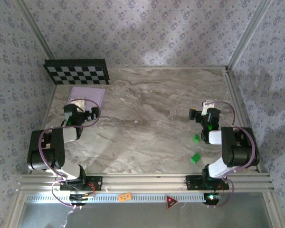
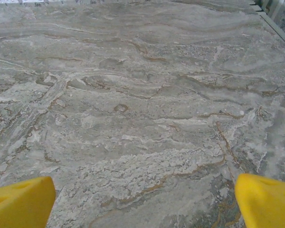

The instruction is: Fold the paper box

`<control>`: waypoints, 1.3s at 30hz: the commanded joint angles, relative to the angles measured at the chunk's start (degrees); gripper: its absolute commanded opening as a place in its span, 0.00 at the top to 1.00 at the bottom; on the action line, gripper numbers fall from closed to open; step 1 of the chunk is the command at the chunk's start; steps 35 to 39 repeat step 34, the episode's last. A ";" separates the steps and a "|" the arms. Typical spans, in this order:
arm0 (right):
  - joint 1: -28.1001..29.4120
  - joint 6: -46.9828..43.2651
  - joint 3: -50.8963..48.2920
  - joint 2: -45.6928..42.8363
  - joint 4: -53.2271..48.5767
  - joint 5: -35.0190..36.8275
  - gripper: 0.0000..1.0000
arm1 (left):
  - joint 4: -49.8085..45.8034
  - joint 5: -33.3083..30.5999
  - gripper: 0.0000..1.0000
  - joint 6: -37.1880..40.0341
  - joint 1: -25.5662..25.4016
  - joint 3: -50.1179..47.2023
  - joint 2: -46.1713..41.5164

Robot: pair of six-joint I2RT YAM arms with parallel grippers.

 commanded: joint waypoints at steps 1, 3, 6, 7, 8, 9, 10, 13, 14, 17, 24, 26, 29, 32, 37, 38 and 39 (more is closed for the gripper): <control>0.33 -1.22 0.55 0.15 1.85 0.90 0.01 | 2.38 1.47 0.00 0.99 -0.16 0.10 0.06; 0.38 -1.26 0.76 0.20 1.78 0.74 0.01 | 3.85 1.82 0.00 1.15 -0.16 -0.86 0.02; 0.51 -1.52 0.80 0.16 1.75 0.89 0.01 | 10.38 2.91 0.00 1.45 -0.16 -3.97 1.35; 0.51 -1.53 0.79 0.12 1.67 0.96 0.01 | 14.03 3.28 0.00 1.09 0.05 -4.92 2.42; 0.53 -1.48 0.79 0.18 1.66 0.94 0.01 | 12.97 4.11 0.00 1.12 0.35 -4.52 2.27; 0.51 -1.53 0.76 0.16 1.67 0.92 0.01 | 11.33 3.86 0.00 1.39 0.28 -4.27 1.75; 0.57 -1.52 0.75 0.13 1.67 1.00 0.01 | 12.41 3.60 0.00 1.21 0.16 -4.50 2.11; 0.52 -1.50 0.78 0.12 1.67 0.95 0.01 | 12.10 2.84 0.00 1.41 -0.25 -4.44 2.06; 0.51 -1.53 0.75 0.14 1.66 0.94 0.01 | 11.84 2.58 0.00 1.52 -0.35 -4.36 1.87; 0.51 -1.46 0.80 0.13 1.67 0.96 0.01 | 11.64 0.64 0.00 1.82 -1.17 -4.42 1.72; 0.59 -1.52 0.75 0.15 1.60 1.07 0.01 | 11.72 0.50 0.00 1.82 -1.25 -4.43 1.75; 0.59 -1.53 0.80 0.14 1.67 1.05 0.01 | 11.72 0.53 0.00 1.81 -1.22 -4.44 1.74; 0.68 -1.73 1.01 0.41 1.19 0.64 0.01 | 11.72 0.50 0.00 1.78 -1.25 -4.50 1.75; 0.24 -1.61 1.10 0.39 0.90 -0.54 0.01 | 11.72 0.53 0.01 1.83 -1.27 -4.44 1.76; 0.46 -1.70 0.72 0.13 1.44 -0.03 0.01 | 11.71 0.50 0.00 1.84 -1.27 -4.44 1.72; 0.46 -1.70 0.72 0.13 1.44 -0.03 0.01 | 11.71 0.50 0.00 1.84 -1.27 -4.44 1.72; 0.46 -1.70 0.72 0.13 1.44 -0.03 0.01 | 11.71 0.50 0.00 1.84 -1.27 -4.44 1.72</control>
